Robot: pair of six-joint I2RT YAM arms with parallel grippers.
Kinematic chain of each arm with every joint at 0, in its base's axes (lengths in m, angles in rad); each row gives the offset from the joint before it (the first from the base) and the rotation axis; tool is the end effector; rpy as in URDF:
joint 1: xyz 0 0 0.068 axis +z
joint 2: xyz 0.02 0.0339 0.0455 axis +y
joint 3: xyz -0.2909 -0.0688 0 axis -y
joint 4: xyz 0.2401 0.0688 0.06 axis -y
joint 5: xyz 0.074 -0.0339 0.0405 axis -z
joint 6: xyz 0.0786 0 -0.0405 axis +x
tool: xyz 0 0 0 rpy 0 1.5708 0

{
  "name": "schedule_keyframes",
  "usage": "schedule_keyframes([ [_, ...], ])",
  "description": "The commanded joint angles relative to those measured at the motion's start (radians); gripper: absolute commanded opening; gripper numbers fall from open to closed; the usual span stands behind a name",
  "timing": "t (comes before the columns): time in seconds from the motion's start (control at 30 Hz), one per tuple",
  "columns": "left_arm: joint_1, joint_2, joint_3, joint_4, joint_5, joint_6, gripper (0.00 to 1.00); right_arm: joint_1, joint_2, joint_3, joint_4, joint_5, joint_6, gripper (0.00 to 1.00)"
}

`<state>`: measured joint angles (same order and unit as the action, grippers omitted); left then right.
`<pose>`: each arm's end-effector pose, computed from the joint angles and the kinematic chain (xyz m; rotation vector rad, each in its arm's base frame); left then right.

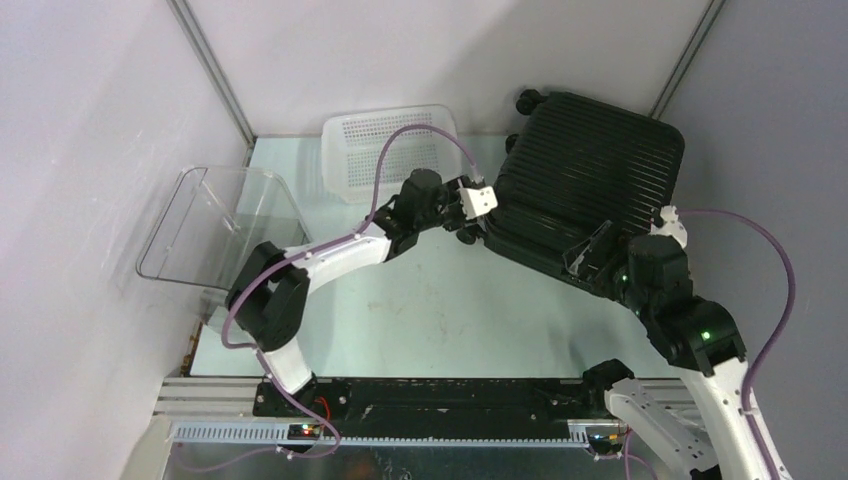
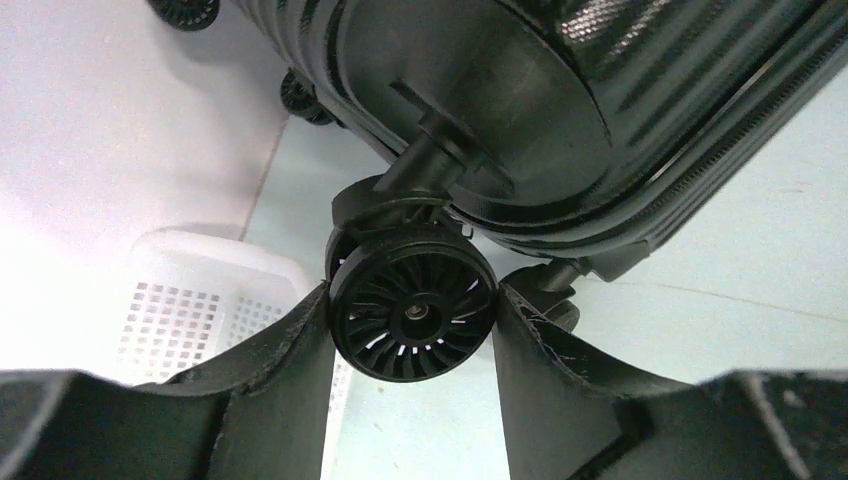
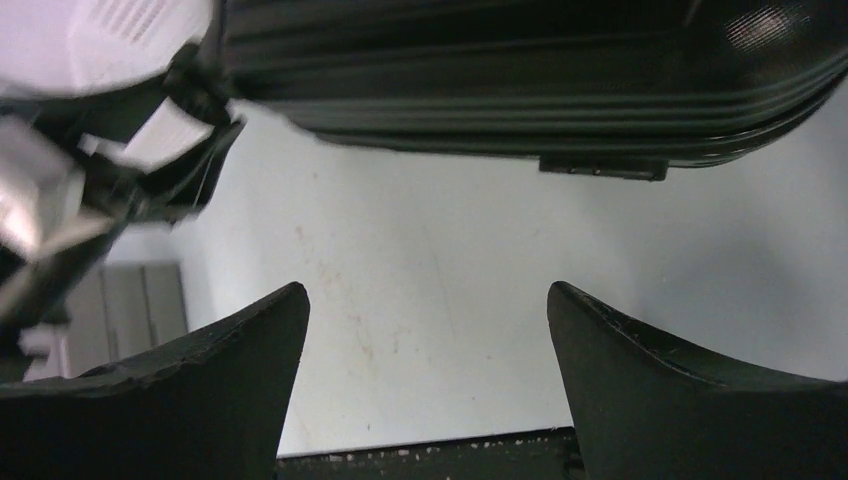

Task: Open, take out, and arrange the luggage
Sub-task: Rotate the luggage at the center of the board.

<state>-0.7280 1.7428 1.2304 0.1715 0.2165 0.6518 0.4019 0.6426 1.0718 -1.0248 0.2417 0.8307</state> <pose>0.3251 -0.3124 0.2843 1.3261 1.3771 -0.2583 0.1039 0.0237 0.3580 0.6002 2.0975 0.4516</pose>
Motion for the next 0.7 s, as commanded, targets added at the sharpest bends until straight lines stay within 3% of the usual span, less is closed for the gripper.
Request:
schedule_keyframes([
  [0.0,-0.032,-0.145,-0.071,0.027,0.009,-0.032,0.0,-0.138,0.06,0.032,-0.013,-0.028,0.001,0.92],
  [0.23,-0.052,-0.24,-0.153,0.014,0.011,-0.119,0.0,-0.371,0.09,0.033,0.063,-0.163,-0.01,0.88],
  [0.4,-0.102,-0.31,-0.258,0.111,0.014,-0.179,0.0,-0.443,0.131,0.032,0.109,-0.15,-0.012,0.87],
  [0.67,-0.165,-0.313,-0.302,0.193,0.02,-0.317,0.0,-0.497,0.183,0.024,0.182,-0.102,-0.029,0.85],
])
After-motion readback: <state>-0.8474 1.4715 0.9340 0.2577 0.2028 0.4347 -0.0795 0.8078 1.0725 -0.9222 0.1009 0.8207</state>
